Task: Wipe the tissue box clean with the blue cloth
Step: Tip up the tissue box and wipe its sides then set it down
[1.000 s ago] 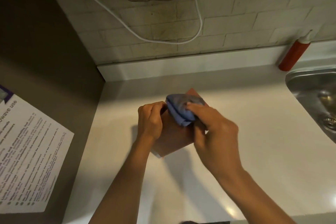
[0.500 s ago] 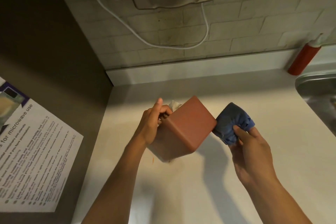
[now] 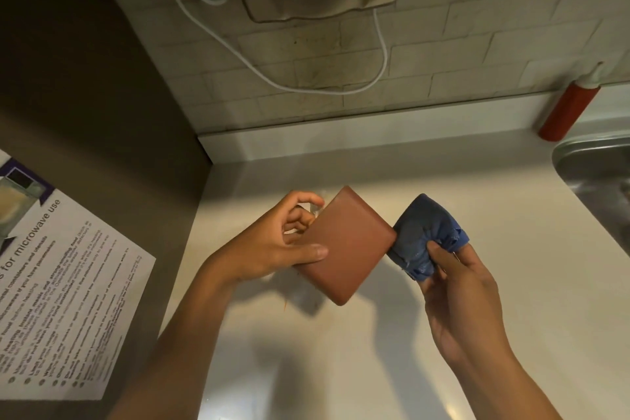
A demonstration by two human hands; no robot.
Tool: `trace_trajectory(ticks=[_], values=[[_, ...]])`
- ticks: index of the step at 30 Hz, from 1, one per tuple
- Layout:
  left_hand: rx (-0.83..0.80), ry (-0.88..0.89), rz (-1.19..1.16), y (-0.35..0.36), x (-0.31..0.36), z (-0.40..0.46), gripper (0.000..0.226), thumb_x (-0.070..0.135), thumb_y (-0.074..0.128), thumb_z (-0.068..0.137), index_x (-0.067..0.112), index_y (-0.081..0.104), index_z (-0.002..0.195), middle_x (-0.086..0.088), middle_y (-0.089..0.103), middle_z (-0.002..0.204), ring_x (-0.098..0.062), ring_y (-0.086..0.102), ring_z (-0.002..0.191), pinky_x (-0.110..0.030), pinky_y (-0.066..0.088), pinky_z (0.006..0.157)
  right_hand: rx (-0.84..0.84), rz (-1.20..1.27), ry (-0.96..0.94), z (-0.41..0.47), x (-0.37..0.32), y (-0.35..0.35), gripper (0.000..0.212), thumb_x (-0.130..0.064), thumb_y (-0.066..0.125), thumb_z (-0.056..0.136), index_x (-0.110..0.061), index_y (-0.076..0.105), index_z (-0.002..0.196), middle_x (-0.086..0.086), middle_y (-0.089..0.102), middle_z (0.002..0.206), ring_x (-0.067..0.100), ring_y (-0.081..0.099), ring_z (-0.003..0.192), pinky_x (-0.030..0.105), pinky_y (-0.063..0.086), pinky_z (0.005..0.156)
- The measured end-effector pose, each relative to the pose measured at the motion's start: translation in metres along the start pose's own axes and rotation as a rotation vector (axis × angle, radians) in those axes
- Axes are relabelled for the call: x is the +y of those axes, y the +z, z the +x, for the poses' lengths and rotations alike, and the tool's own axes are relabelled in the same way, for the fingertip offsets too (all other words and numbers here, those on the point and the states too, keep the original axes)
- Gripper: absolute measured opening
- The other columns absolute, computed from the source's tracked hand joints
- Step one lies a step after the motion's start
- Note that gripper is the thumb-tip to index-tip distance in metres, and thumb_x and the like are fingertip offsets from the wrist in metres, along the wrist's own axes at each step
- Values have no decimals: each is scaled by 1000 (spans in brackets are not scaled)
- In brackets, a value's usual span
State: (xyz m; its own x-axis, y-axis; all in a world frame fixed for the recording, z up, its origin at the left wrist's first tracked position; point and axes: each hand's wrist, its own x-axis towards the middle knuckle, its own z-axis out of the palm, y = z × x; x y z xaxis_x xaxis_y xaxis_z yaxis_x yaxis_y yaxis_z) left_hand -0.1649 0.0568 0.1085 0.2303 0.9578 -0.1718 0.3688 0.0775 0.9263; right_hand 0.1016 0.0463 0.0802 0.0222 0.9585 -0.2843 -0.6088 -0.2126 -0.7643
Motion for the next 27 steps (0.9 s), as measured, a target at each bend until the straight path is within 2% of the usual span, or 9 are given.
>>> trace_trajectory(ticks=[3, 6, 9, 12, 13, 15, 17, 21, 27], values=[[4, 34, -106, 1, -20, -9, 87, 26, 89, 76, 40, 39, 146, -3, 62, 118, -23, 59, 124, -33, 48, 105, 15, 0, -10, 1, -3, -1, 31, -1, 51, 94, -10, 64, 120, 13, 67, 119, 26, 63, 110, 27, 56, 82], [29, 29, -132, 2, -33, -14, 96, 20, 91, 74, 44, 34, 149, 3, 63, 117, -24, 59, 126, -34, 49, 106, 17, -24, -8, 2, -3, -1, 32, -2, 51, 94, -12, 63, 121, 11, 68, 118, 26, 64, 109, 30, 56, 86], [84, -2, -109, 0, -42, -22, 96, 20, 89, 73, 45, 33, 147, 1, 63, 116, -23, 60, 124, -34, 50, 104, -5, -54, -6, 2, 0, 1, 32, -2, 51, 94, -14, 64, 121, 10, 69, 117, 24, 66, 105, 26, 56, 78], [168, -48, -162, 6, -49, -30, 70, 57, 77, 81, 48, 39, 139, 8, 67, 119, -17, 66, 116, -29, 58, 88, -19, -68, -14, 1, 3, 3, 32, 0, 51, 94, -14, 66, 118, 9, 69, 114, 20, 67, 98, 23, 55, 73], [248, -97, -138, 11, -50, -30, 60, 77, 62, 80, 51, 43, 131, 10, 69, 115, -17, 70, 107, -33, 61, 82, -24, -74, -14, 1, 4, 4, 32, 0, 50, 93, -15, 66, 117, 9, 70, 114, 20, 67, 97, 23, 55, 71], [462, -221, -103, 21, -56, -26, 69, 101, 26, 67, 58, 50, 114, 12, 72, 98, -15, 75, 88, -45, 64, 78, -41, -92, -10, 1, 5, 5, 33, 1, 50, 93, -16, 67, 117, 9, 70, 113, 19, 66, 96, 23, 55, 71], [640, -230, -142, 30, -65, -25, 79, 105, 10, 60, 61, 53, 108, 15, 73, 96, -14, 75, 85, -47, 63, 81, -59, -129, -18, 1, 7, 7, 35, 1, 49, 93, -17, 67, 116, 8, 70, 113, 20, 66, 96, 24, 56, 72], [726, -155, -121, 37, -77, -26, 89, 98, 2, 73, 49, 57, 124, 3, 72, 117, -24, 73, 99, -53, 61, 84, -86, -318, -149, 1, 10, 13, 36, 0, 51, 92, -22, 68, 114, 3, 72, 104, 19, 66, 89, 27, 55, 74], [890, -221, -131, 36, -71, -23, 100, 98, -3, 70, 45, 68, 117, 11, 77, 99, -13, 75, 88, -42, 63, 82, -122, -844, -455, 11, 21, 28, 27, -16, 58, 93, -38, 67, 107, -17, 71, 92, 8, 67, 84, 17, 51, 69]])
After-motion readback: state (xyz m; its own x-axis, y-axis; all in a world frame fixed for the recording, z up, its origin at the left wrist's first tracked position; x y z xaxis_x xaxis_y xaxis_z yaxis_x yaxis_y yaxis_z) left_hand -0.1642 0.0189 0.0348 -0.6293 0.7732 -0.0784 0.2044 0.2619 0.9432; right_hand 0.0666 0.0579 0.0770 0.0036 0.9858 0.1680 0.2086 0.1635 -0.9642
